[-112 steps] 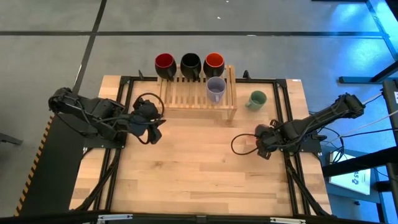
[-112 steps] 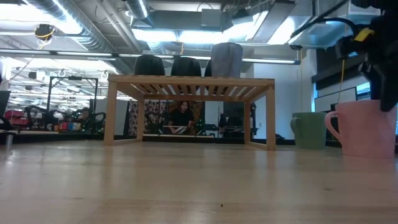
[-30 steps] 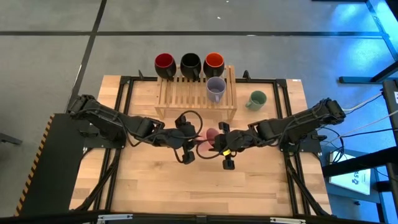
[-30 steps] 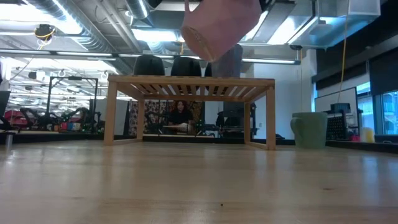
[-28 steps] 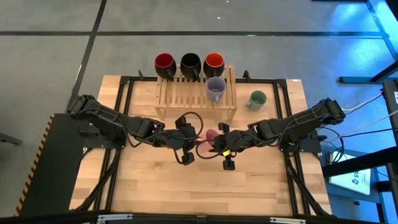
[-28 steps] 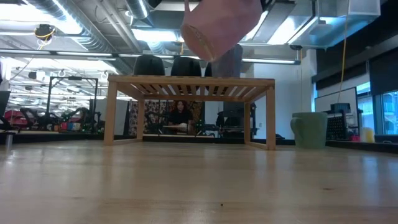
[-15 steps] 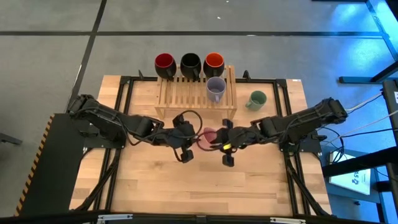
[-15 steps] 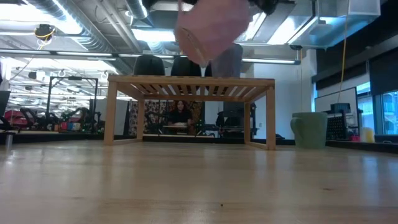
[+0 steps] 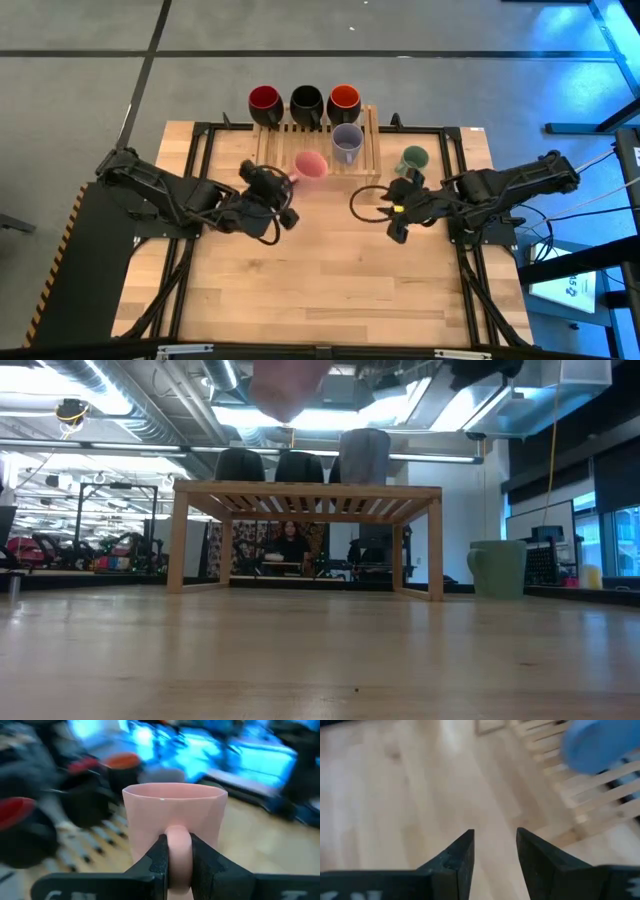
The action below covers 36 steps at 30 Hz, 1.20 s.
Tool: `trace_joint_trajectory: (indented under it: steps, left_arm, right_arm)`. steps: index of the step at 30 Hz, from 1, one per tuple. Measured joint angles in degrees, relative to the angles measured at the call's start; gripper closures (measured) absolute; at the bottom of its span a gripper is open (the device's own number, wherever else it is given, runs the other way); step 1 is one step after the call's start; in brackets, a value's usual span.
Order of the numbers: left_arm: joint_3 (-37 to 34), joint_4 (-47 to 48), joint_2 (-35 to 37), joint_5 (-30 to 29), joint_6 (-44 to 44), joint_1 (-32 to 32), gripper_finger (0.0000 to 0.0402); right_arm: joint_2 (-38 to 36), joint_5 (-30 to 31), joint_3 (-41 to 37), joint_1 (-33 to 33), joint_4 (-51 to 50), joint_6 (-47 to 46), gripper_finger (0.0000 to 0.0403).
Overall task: Place coffee mugs
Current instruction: Put the pink mug on the shelf
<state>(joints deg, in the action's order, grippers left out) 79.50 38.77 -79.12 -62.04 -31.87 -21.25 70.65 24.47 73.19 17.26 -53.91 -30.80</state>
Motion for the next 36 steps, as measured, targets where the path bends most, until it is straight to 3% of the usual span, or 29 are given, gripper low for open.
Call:
trace_joint_trajectory:
  steps: [2,8,12,17,32,36]
  left_arm:
    - [0.00,-1.13,-0.89,-5.95,-1.28,0.43,0.0364]
    - [0.00,-4.16,-4.94,-16.00,-2.64,2.70,0.0364]
    - [0.00,-6.80,-7.42,-18.46,-4.64,4.96,0.0364]
    - [0.00,-6.37,-10.43,-22.52,-11.60,7.52,0.0364]
    - [-0.63,-6.24,-18.38,-23.98,-21.32,10.75,0.0364]
    - [-3.24,-6.32,-18.82,-24.83,-29.70,10.75,0.0364]
  right_arm:
    - [0.02,2.55,0.00,0.00,0.08,-0.38,0.0270]
    - [0.55,10.60,-0.11,0.00,2.49,-1.43,0.0269]
    - [0.48,13.56,-0.09,0.00,5.97,-2.23,0.0269]
    - [0.50,13.00,-0.09,0.00,6.52,-2.17,0.0269]
    - [0.50,9.23,-0.09,0.02,5.69,-1.94,0.0269]
    - [0.52,7.80,-0.09,0.02,5.34,-1.95,0.0269]
